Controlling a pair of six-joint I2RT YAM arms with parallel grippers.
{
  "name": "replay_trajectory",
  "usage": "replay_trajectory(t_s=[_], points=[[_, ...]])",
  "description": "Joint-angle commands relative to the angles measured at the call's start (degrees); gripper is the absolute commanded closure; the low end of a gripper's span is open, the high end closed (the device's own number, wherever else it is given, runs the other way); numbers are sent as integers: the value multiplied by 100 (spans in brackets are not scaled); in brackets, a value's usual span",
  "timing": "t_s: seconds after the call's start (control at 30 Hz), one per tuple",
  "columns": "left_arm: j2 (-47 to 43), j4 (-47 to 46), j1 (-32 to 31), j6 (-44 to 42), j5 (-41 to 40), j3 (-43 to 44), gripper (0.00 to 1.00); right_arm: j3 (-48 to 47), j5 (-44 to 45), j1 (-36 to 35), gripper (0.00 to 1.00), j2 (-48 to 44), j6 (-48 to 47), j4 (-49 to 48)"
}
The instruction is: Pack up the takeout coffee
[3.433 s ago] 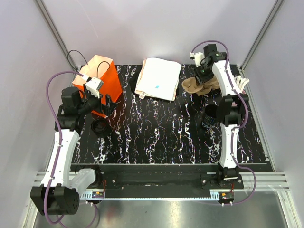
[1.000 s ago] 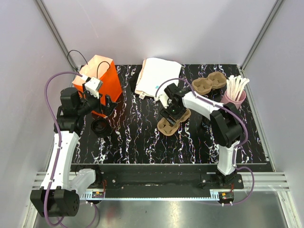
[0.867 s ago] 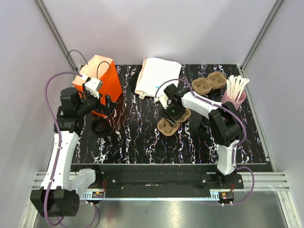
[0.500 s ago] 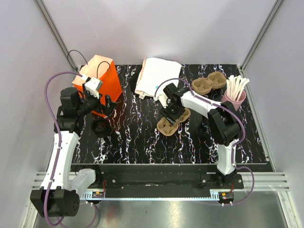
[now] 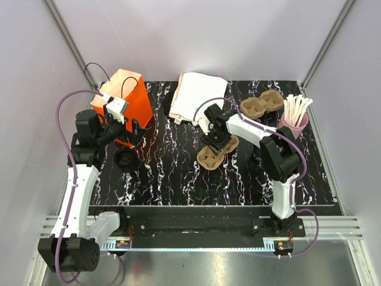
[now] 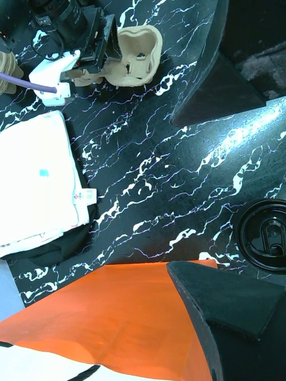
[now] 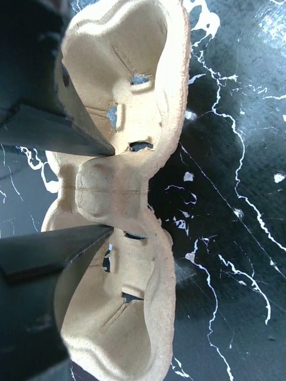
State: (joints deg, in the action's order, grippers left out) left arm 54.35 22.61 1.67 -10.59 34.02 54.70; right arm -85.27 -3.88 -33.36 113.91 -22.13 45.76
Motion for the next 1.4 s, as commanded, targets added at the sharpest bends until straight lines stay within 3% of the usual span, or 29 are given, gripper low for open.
replay_trajectory(t_s=[0.0, 0.2, 0.5, 0.97, 1.37], points=[[-100, -266, 26, -22, -10, -20, 1, -183, 80, -56, 48, 26, -11, -111], [-109, -275, 35, -13, -9, -20, 1, -191, 36, -56, 58, 17, 42, -146], [-109, -266, 35, -48, -132, 67, 1, -419, 221, -56, 59, -500, 77, 73], [348, -283, -35, -821, -1547, 1341, 1, -1087, 819, -56, 60, -1546, -2, 241], [1297, -995, -35, -1366, -1503, 1219, 1, -1632, 1056, -65, 60, -2092, -19, 267]])
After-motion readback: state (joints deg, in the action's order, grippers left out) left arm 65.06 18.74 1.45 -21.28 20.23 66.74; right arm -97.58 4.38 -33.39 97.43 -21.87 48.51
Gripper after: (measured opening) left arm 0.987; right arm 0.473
